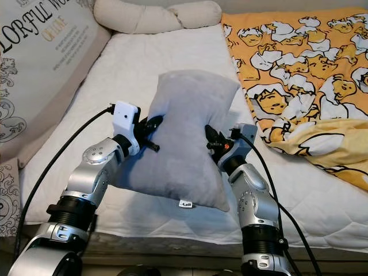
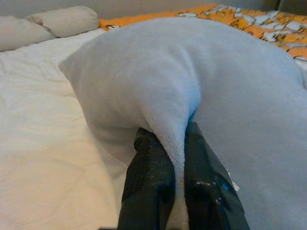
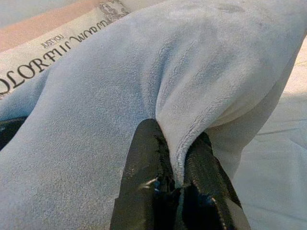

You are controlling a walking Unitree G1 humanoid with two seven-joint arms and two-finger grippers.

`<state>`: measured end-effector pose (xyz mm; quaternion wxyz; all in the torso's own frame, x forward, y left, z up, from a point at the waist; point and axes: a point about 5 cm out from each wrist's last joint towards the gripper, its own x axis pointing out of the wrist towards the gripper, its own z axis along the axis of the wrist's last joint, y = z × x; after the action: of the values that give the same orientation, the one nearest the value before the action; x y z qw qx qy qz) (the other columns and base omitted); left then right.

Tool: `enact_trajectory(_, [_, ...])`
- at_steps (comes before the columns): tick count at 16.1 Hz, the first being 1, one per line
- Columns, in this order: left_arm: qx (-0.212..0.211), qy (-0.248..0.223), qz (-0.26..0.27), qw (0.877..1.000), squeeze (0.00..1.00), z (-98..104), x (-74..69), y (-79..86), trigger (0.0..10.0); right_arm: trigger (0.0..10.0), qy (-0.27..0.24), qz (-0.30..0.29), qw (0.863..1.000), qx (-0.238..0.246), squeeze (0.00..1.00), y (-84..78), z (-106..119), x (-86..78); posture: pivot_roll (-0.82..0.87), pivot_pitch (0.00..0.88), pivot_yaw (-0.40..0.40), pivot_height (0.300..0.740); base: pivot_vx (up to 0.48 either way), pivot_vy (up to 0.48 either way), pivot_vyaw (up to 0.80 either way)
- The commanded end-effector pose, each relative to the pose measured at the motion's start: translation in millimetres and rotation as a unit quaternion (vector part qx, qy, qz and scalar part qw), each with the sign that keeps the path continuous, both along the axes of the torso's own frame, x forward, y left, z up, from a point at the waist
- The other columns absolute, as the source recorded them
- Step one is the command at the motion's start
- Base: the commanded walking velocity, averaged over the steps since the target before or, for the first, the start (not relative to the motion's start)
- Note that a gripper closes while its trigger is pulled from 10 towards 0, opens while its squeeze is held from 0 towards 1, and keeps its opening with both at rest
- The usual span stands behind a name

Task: Clean up the room

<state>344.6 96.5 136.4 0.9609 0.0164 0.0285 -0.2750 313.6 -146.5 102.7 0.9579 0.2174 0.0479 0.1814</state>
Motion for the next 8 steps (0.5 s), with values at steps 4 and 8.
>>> enact_trajectory(4, [0.014,-0.022,0.032,0.999,0.0,8.1,3.1,14.5,10.0,10.0,-0.005,0.016,1.0,-0.015,0.0,10.9,5.8,2.8,-0.05,0.0,0.127,0.74,0.0,0.423,-0.29])
enact_trajectory(8, [0.024,-0.02,0.045,0.999,0.0,4.6,1.0,19.0,10.0,10.0,-0.001,0.021,0.999,-0.026,0.0,12.7,5.9,3.9,-0.04,0.0,0.095,0.74,0.0,0.425,-0.31])
